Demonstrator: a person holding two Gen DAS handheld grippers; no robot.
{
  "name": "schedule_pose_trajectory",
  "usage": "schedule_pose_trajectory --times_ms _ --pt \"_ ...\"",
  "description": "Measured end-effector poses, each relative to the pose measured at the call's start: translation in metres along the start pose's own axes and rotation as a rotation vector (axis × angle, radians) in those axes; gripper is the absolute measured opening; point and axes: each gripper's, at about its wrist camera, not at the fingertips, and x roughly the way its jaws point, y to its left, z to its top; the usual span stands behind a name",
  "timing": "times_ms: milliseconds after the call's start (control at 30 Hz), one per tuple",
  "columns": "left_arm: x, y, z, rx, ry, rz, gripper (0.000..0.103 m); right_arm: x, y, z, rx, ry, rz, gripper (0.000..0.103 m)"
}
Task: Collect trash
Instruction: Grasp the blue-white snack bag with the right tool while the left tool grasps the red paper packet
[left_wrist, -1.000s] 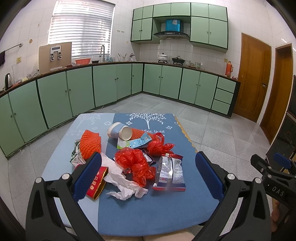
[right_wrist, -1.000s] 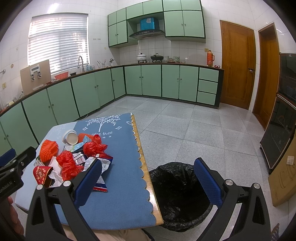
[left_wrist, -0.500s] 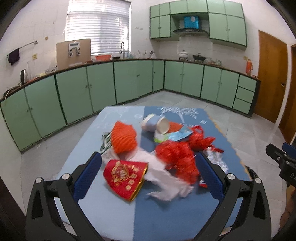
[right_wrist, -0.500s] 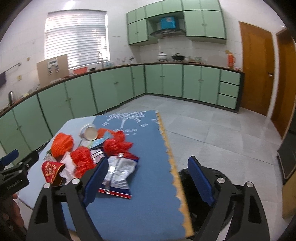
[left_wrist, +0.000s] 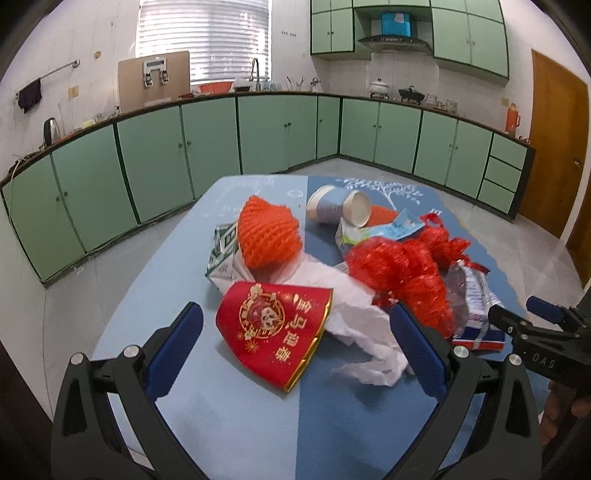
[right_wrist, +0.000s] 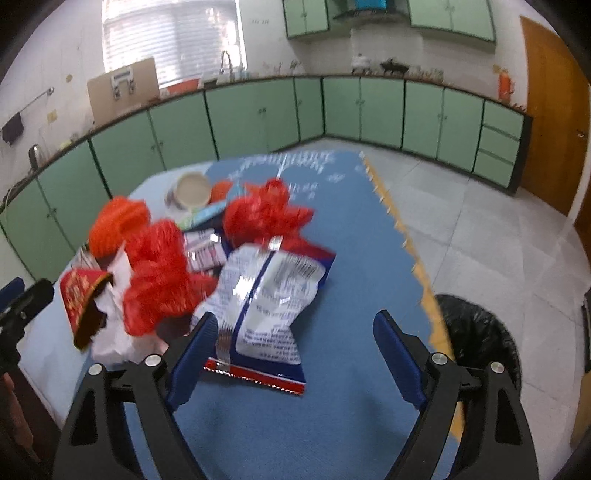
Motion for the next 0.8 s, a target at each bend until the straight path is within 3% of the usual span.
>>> schedule_pose_trajectory --times_ms 233,333,367,400,600,800 --pt "0.021 0.005 -0.007 -0.006 0.036 0.008 0.098 0.029 0.002 -0.005 -0.014 0.087 0.047 0.081" --pt "0.029 0.007 -0.009 -0.006 0.052 0.016 0.098 0.032 0.004 -0.009 -0.014 0.106 0.096 0.067" --pt "0.031 0.007 -0.01 -0.007 0.055 0.017 0.098 0.031 0.006 -0.009 -0.025 0.106 0.109 0.053" --pt "0.034 0.009 -0.011 -0.008 0.059 0.016 0.098 0.031 0.008 -0.009 -0.032 0.112 0.136 0.052" --pt "0.045 0.01 -0.011 -0.007 0.07 0.013 0.095 0.018 0.003 -0.008 -0.024 0.097 0.161 0.05" --pt "0.052 0.007 -0.01 0.008 0.073 0.043 0.084 0.005 0.003 0.0 -0.038 0.068 0.133 0.05"
